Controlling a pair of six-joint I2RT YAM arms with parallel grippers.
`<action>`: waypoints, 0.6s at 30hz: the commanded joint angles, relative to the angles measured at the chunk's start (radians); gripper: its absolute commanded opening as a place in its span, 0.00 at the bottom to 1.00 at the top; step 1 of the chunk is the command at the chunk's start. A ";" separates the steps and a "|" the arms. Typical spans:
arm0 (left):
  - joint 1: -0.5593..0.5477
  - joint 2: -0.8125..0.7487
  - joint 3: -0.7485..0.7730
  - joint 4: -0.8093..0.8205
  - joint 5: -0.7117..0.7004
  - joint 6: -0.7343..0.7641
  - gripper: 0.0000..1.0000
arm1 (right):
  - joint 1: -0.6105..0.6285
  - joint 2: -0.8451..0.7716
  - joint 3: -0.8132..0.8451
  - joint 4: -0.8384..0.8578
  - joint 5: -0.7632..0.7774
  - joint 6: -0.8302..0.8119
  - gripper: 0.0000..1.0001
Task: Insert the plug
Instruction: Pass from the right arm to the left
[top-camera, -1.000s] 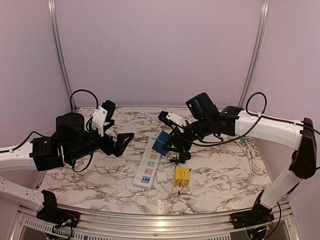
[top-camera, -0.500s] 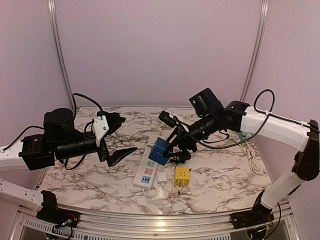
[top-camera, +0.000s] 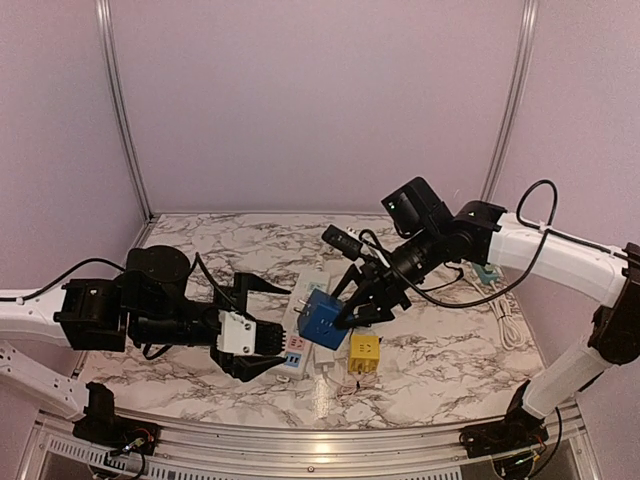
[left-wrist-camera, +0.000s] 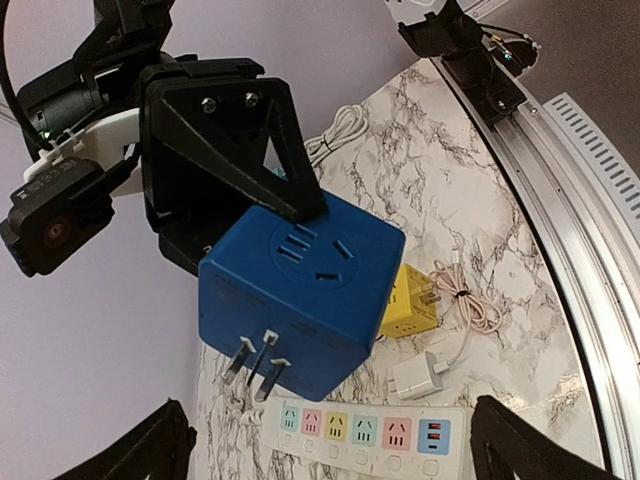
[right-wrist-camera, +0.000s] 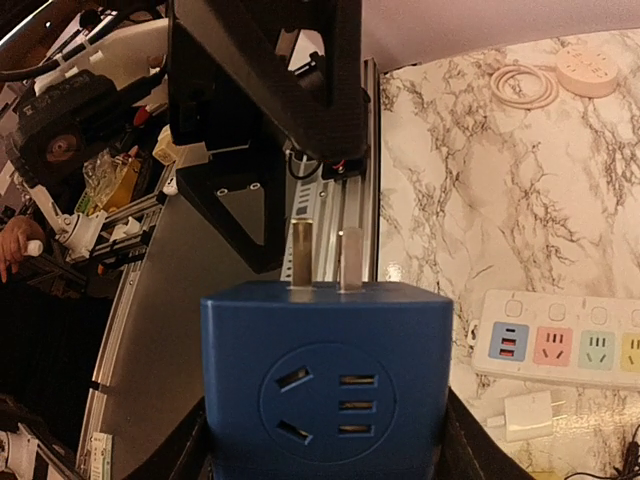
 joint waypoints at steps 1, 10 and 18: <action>-0.034 0.031 0.036 -0.024 -0.020 0.088 0.99 | 0.016 0.001 0.013 -0.015 -0.074 -0.023 0.37; -0.058 0.052 0.032 0.055 -0.024 0.124 0.99 | 0.074 0.055 0.028 -0.058 -0.090 -0.061 0.37; -0.060 0.096 0.056 0.036 0.025 0.122 0.99 | 0.121 0.100 0.061 -0.066 -0.099 -0.074 0.37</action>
